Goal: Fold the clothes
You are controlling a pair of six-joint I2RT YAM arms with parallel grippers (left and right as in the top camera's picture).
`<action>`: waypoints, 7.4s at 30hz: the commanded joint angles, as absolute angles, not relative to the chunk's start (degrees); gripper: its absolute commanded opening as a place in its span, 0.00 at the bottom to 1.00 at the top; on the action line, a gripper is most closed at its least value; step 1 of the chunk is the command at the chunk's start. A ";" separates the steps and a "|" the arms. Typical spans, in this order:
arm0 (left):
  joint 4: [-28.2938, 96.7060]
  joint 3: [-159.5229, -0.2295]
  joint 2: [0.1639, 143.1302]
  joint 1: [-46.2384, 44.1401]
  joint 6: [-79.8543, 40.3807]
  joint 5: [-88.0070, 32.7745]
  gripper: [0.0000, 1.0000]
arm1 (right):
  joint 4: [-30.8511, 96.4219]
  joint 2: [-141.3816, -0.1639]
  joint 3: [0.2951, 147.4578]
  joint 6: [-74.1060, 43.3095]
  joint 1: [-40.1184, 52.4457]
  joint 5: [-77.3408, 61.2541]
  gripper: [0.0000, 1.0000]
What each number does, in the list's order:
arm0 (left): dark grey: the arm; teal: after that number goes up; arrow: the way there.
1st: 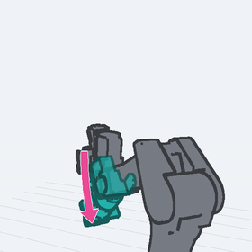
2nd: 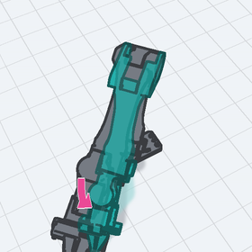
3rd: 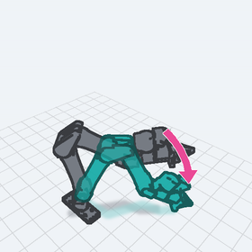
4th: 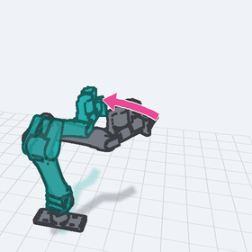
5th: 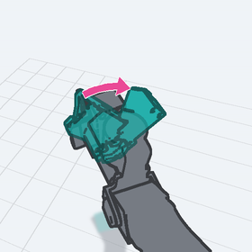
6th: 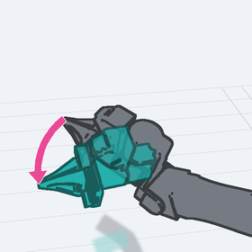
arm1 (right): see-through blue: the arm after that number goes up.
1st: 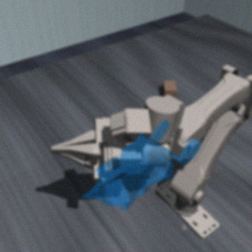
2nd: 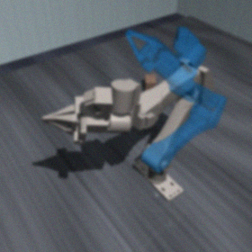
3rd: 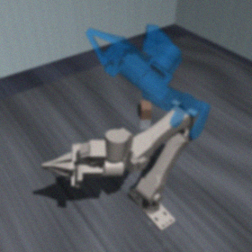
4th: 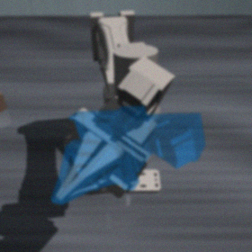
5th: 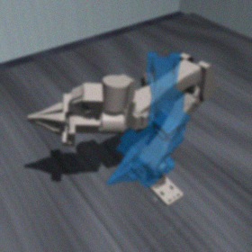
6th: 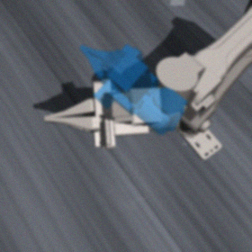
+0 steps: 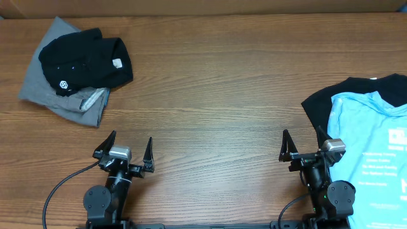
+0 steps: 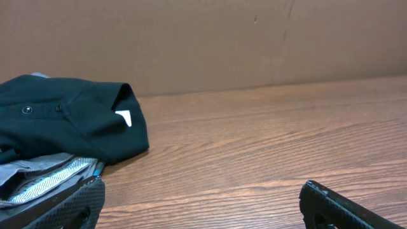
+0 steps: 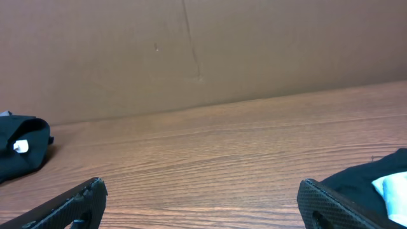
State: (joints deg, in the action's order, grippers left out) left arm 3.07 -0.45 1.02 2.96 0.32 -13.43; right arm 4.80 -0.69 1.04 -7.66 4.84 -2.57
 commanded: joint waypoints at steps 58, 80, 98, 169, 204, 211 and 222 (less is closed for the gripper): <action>26.11 -37.39 22.39 2.44 -0.25 -11.27 1.00 | 32.82 -39.05 42.74 -15.70 4.47 -13.80 1.00; 63.61 -81.54 76.75 2.44 1.06 -22.39 1.00 | 57.08 -85.93 83.74 -20.88 -3.11 -1.80 1.00; 64.66 -81.54 81.12 2.44 -0.45 -23.81 1.00 | 54.81 -109.84 83.61 -22.31 -22.52 -1.34 0.77; 73.41 -103.22 95.53 -14.17 4.78 -14.46 1.00 | 71.68 -78.43 119.02 -24.56 19.03 8.91 0.77; 67.16 -105.95 133.93 -25.19 -6.76 6.44 0.04 | 77.52 -77.43 118.98 -24.47 16.36 9.02 0.79; 76.29 -109.62 126.39 -15.38 -10.33 21.74 0.05 | 78.00 -77.43 118.98 -24.49 16.36 9.85 0.79; 78.87 -109.62 116.20 -2.26 -4.29 13.41 0.56 | 79.83 -80.77 118.91 -28.03 11.75 12.01 0.82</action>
State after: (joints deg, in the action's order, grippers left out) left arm 78.54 -108.53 119.04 -2.13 -7.29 17.17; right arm 79.46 -78.43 118.80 -25.65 14.52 10.85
